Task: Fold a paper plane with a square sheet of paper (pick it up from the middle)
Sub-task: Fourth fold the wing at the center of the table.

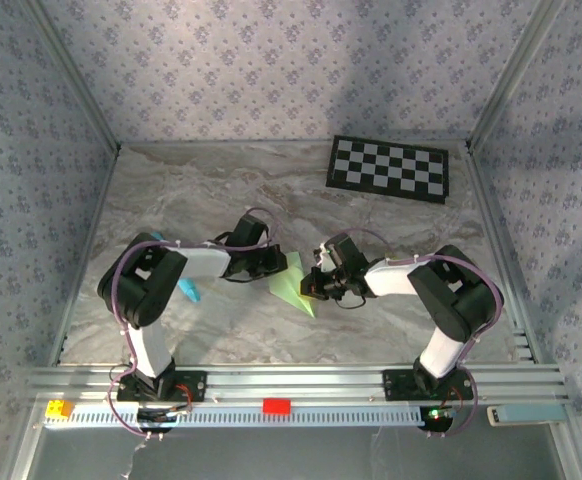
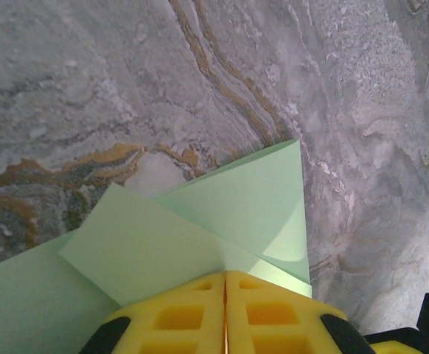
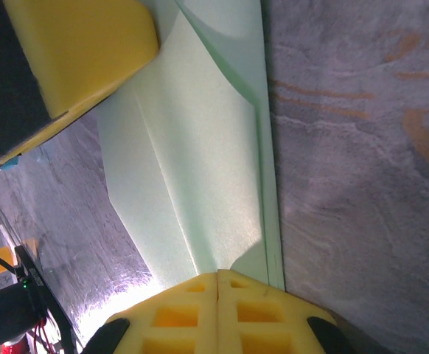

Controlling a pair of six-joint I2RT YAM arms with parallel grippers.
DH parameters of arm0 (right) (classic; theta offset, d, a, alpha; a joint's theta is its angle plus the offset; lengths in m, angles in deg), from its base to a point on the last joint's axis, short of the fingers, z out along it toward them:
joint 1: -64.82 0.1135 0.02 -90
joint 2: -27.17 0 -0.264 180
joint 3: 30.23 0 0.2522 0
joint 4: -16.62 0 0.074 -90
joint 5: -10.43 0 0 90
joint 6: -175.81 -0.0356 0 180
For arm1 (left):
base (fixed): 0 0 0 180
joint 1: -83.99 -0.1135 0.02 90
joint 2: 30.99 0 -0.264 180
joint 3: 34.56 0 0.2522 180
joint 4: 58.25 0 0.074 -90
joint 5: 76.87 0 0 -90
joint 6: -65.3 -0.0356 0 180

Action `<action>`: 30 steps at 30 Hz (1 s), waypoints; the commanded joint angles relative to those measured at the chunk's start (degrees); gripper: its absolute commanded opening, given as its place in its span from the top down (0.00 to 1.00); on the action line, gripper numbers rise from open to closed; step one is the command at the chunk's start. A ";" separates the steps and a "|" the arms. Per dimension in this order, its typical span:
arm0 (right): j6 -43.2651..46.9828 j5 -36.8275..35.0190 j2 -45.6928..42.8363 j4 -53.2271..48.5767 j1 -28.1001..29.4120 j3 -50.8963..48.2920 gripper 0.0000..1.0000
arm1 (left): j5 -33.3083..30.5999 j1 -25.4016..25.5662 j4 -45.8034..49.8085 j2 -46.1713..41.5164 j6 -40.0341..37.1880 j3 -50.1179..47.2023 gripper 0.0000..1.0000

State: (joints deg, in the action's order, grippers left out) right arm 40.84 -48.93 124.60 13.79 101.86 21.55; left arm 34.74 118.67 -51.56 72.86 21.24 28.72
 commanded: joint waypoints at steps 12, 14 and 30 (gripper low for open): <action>1.44 -5.49 3.92 -8.95 0.50 -3.61 1.00 | -2.19 -6.84 2.20 3.01 -4.65 4.39 0.91; 1.46 -5.69 3.60 -9.03 0.49 -3.64 1.00 | -2.23 -7.17 3.53 1.28 -5.31 4.96 0.90; 1.64 -5.23 2.74 -9.19 -0.26 -3.65 1.00 | -1.91 1.09 2.13 -6.57 -1.52 0.65 0.85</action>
State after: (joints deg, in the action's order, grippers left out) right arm 40.86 -49.37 125.04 15.35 101.81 21.48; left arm 33.25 118.28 -49.02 65.52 18.70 31.30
